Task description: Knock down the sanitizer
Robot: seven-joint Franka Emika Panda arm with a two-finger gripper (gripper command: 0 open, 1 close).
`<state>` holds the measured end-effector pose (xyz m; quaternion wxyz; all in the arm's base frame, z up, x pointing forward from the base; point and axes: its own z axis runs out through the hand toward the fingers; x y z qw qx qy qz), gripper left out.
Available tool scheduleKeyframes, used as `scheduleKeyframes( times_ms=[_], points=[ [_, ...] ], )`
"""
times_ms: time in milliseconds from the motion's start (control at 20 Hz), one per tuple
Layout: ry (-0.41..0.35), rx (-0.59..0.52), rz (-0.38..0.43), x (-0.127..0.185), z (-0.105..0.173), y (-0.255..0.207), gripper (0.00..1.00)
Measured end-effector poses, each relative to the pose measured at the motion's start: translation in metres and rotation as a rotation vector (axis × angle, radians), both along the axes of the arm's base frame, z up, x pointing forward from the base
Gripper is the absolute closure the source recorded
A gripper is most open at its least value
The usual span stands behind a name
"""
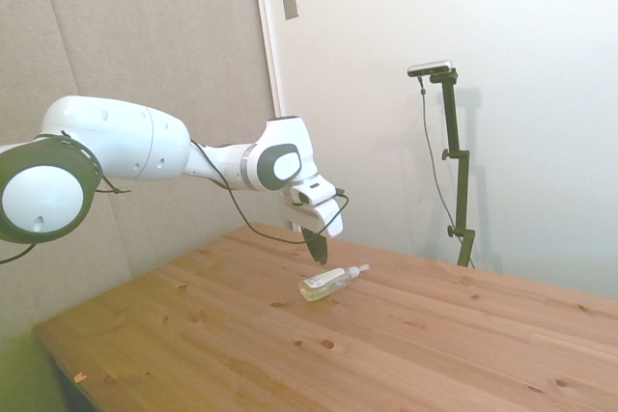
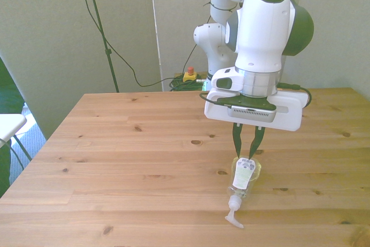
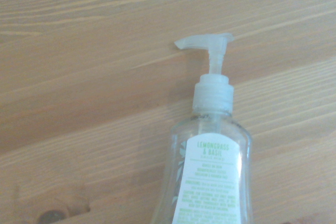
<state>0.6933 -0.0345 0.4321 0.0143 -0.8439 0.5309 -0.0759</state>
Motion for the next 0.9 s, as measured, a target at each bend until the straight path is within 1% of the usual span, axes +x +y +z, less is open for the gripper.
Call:
scheduleKeyframes(
  times_ms=[250,600,900],
  points=[
    [0.023,0.009,0.028,-0.02,0.001,0.015,0.0],
    [0.081,0.019,0.076,-0.063,-0.008,0.031,0.0],
    [0.102,0.024,0.112,-0.094,-0.006,0.048,0.0]
  ],
)
